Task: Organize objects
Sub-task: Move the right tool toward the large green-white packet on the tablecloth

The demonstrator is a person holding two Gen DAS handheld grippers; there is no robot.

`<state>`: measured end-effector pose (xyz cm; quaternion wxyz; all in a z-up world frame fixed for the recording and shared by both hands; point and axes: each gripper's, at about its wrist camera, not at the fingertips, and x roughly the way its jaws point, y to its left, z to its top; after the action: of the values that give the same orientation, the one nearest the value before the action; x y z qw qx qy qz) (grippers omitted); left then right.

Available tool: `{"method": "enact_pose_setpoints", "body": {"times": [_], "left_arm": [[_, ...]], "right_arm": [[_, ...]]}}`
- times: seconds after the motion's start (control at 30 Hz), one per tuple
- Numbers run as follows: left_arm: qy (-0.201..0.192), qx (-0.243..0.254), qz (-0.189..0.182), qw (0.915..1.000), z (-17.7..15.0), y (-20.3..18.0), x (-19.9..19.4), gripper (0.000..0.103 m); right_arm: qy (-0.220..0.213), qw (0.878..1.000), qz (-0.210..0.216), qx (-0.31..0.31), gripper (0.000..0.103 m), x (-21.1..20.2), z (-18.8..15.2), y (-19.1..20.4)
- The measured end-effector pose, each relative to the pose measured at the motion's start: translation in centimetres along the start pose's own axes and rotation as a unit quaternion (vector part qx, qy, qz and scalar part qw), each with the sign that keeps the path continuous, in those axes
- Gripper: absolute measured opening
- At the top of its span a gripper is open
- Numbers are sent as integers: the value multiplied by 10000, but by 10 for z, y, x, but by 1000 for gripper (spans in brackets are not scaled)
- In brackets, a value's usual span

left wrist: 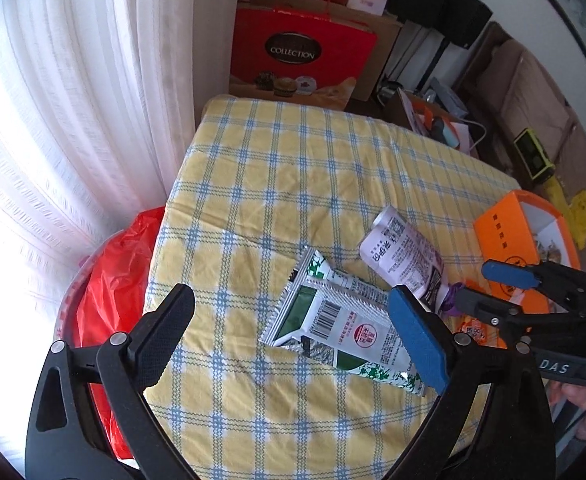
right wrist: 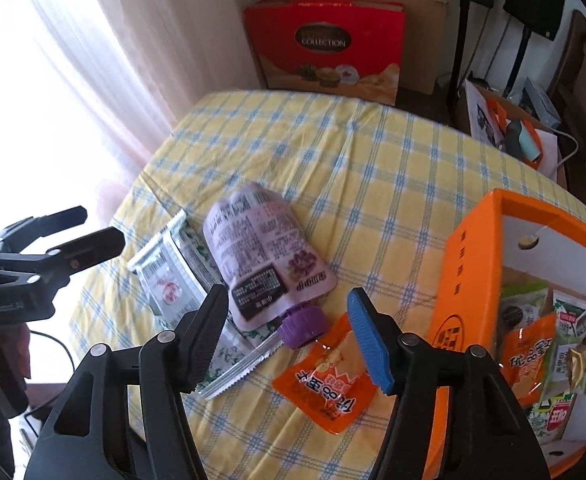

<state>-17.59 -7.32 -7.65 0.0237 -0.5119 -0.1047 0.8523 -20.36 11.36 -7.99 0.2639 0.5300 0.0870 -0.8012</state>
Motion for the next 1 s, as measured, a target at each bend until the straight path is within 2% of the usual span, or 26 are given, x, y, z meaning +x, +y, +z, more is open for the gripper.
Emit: {"method": "enact_pose_setpoints", "body": {"times": [0.27, 0.5, 0.63, 0.77, 1.0], "left_arm": [[233, 189, -71, 9995, -14, -8, 12, 97], [445, 387, -15, 9983, -25, -22, 28, 97], [519, 217, -75, 9984, -23, -18, 34, 97], [606, -93, -382, 9974, -21, -8, 38, 95], [516, -185, -263, 9981, -17, 0, 35, 94]], "right_arm": [[297, 9991, -129, -262, 62, 10, -8, 4], [161, 9996, -79, -213, 68, 0, -6, 4], [145, 9998, -31, -161, 68, -1, -7, 4], [167, 9997, -8, -189, 68, 1, -11, 6], [44, 9985, 162, -528, 68, -6, -13, 21]]}}
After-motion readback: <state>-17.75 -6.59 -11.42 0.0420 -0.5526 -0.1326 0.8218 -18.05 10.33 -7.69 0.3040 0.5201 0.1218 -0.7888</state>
